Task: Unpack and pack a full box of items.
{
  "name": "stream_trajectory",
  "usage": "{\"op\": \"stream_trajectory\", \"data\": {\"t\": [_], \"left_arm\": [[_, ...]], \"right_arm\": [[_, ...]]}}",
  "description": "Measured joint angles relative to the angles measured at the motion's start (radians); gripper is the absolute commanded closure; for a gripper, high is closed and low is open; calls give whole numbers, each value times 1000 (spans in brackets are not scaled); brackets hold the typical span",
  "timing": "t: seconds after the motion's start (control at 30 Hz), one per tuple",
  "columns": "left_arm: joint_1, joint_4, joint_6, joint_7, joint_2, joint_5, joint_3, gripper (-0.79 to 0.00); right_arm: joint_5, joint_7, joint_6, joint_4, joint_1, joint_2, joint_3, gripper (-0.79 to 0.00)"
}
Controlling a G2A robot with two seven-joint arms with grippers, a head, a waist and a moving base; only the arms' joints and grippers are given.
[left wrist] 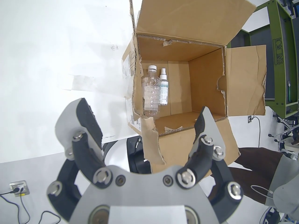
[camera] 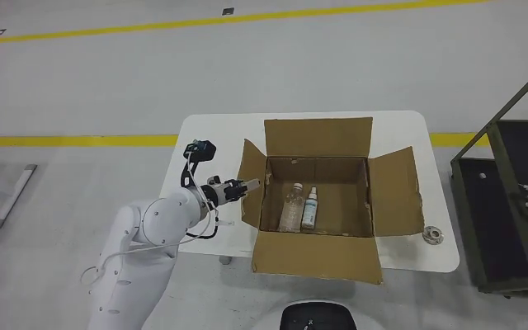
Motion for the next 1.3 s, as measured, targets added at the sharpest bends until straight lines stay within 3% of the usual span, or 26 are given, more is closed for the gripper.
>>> {"op": "stream_trajectory", "data": {"t": [0.17,0.4,0.93,1.23,1.3], "left_arm": [[-13,5,0,-4,-3,5,26,-785],[-24,7,11,-8,-5,12,40,-785],[-29,-5,27,-17,-9,33,67,-785],[-35,2,33,-15,-11,37,70,-785],[-36,2,33,-16,-11,38,69,-785]], "right_arm": [[-142,48,-194,47,-70,14,-18,0],[-133,83,-276,128,-95,17,-119,0],[-251,226,-239,369,113,20,-440,0],[-285,306,-187,438,175,21,-484,0],[-272,305,-181,446,181,21,-483,-142]]}}
